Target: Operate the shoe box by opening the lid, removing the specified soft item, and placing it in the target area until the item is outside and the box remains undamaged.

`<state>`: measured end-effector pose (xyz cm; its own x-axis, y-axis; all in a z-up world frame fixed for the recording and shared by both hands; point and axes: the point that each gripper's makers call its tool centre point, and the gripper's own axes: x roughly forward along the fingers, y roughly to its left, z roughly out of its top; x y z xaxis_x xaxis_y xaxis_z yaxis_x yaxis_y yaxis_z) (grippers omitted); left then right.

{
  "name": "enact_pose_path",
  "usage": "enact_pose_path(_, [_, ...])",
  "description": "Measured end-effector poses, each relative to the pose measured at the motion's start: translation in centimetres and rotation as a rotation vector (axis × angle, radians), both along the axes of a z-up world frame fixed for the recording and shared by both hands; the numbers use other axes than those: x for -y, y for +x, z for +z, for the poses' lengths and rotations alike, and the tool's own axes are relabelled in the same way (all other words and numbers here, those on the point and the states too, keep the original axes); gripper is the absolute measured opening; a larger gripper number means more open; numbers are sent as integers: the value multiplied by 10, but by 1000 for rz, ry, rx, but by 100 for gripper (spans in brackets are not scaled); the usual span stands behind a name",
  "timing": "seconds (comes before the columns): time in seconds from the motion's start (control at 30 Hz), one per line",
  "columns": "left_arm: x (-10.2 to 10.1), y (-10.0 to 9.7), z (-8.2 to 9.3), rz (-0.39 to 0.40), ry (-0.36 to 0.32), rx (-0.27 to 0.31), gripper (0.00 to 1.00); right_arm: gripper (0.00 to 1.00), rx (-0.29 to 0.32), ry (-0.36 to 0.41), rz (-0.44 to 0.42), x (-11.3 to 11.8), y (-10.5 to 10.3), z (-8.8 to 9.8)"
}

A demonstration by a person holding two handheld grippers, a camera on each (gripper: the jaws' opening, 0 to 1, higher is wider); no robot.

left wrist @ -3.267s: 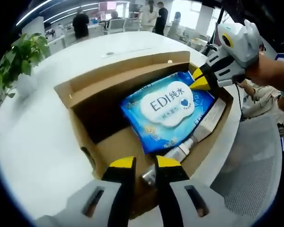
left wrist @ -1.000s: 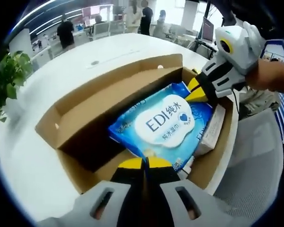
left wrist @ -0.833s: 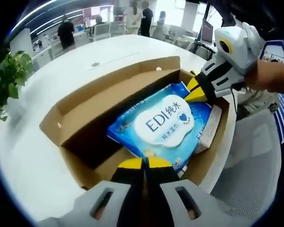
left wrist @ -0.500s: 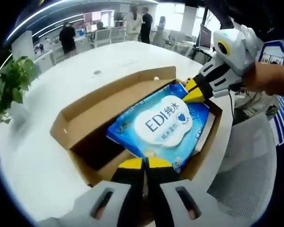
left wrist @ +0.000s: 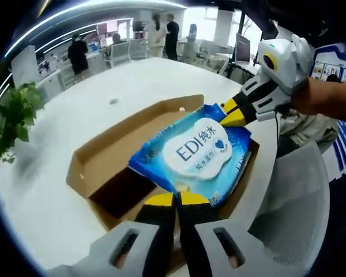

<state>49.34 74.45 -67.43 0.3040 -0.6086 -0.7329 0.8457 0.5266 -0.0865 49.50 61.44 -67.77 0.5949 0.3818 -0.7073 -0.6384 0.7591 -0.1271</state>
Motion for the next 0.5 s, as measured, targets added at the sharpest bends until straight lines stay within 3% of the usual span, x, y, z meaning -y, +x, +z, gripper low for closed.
enact_pose_path(0.5, [40,-5,6,-54,-19,3,0,0,14,-11,-49,39,-5,9])
